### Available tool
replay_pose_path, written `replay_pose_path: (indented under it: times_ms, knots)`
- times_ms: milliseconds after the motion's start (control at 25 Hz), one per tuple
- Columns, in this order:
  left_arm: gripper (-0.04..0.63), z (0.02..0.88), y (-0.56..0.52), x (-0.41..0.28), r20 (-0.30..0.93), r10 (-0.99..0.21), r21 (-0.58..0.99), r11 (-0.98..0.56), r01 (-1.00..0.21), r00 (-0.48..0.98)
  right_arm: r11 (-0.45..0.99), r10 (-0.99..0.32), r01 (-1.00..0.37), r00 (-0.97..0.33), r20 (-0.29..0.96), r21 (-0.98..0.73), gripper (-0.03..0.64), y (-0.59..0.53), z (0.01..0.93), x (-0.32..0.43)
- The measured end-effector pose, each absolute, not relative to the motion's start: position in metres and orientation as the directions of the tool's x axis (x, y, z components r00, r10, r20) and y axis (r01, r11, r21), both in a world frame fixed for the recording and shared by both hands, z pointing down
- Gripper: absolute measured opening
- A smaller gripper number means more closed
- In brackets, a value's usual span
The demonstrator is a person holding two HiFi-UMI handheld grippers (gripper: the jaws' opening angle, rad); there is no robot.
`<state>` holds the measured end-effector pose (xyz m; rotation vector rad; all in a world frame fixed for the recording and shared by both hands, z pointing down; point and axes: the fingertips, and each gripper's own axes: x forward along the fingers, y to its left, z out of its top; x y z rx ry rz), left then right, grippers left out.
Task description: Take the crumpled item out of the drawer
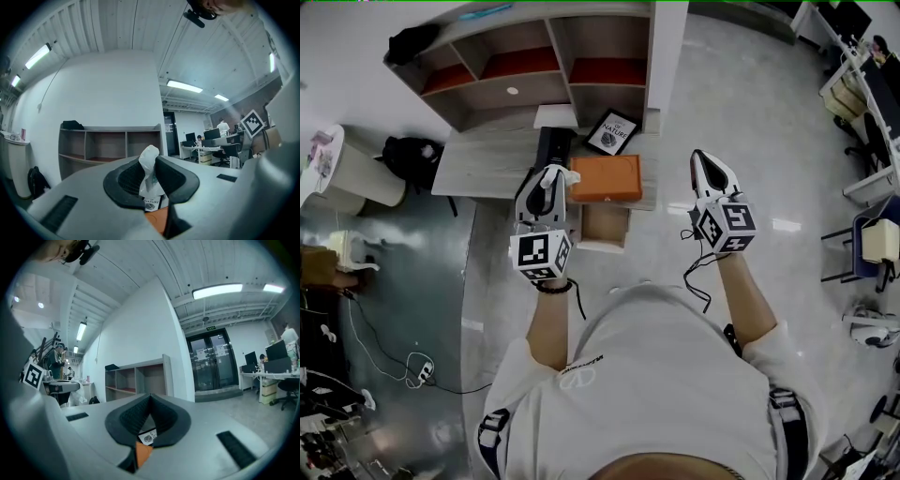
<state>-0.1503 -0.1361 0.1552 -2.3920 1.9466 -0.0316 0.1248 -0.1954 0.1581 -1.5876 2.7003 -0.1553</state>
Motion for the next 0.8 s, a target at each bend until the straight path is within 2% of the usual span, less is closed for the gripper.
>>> replay_pose_path:
  times_ms: [800]
  knots:
    - [0.069, 0.156, -0.129, -0.153, -0.018, -0.982, -0.054, -0.185, -0.981, 0.186, 0.479, -0.875, -0.87, -0.484, 0.016, -0.114, 0.0, -0.189, 0.145, 0.14]
